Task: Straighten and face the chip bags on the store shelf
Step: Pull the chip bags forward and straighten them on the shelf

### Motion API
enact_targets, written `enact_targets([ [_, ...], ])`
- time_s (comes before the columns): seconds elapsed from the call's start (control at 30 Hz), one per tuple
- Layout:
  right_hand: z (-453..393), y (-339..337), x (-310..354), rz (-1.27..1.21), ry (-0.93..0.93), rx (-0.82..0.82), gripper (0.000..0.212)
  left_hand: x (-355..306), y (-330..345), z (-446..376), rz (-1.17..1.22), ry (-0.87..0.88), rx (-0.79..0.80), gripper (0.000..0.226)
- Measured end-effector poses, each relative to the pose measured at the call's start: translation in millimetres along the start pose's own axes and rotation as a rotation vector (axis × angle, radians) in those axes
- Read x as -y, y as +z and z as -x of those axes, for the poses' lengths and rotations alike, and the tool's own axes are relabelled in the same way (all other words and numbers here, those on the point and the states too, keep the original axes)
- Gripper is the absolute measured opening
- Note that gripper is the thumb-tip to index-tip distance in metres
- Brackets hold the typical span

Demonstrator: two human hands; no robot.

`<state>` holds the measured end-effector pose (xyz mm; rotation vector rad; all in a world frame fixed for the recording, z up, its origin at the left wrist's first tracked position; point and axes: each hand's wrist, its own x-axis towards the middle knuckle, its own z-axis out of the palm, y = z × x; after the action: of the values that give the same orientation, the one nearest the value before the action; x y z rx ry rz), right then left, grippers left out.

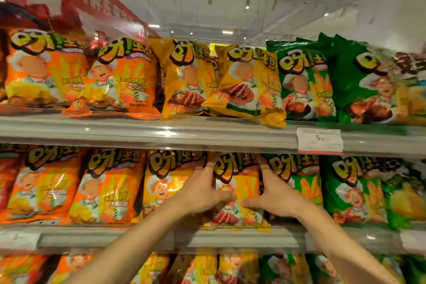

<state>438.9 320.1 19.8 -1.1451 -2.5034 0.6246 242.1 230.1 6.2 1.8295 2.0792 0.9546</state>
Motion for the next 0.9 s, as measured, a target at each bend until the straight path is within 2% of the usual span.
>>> enact_targets([
  [0.1,-6,-2,-4,-0.083,-0.036,0.014,0.107,-4,-3,-5,0.048,-0.013,0.007,0.117],
  [0.2,-10,0,-9,-0.134,-0.026,0.011,0.099,-10,-4,-4,0.141,-0.019,-0.007,0.099],
  [0.27,-10,2,-14,-0.138,-0.020,0.010,0.112,-13,-5,-3,0.143,-0.015,-0.010,0.088],
  [0.37,-4,1,-8,-0.113,-0.024,-0.024,0.125,-17,-6,-5,0.098,-0.011,-0.006,0.058],
  [0.53,1,-2,4,-0.024,0.043,-0.010,0.118,-17,-8,-3,0.129,-0.018,0.020,0.050],
  [0.6,9,-1,8,0.014,0.034,-0.022,0.114,-12,-7,4,0.063,0.025,-0.024,0.064],
  [0.67,22,2,14,0.098,0.010,-0.107,0.102,1,-6,15,-0.041,0.084,-0.126,0.071],
  [0.8,27,35,26,0.393,-0.124,-0.470,0.063,36,-16,35,-0.464,0.248,-0.464,0.052],
  [0.87,17,56,35,0.432,-0.163,-0.509,0.058,54,-19,36,-0.616,0.241,-0.531,0.049],
  [0.9,11,64,39,0.457,-0.167,-0.499,0.057,62,-19,35,-0.655,0.201,-0.508,0.051],
])
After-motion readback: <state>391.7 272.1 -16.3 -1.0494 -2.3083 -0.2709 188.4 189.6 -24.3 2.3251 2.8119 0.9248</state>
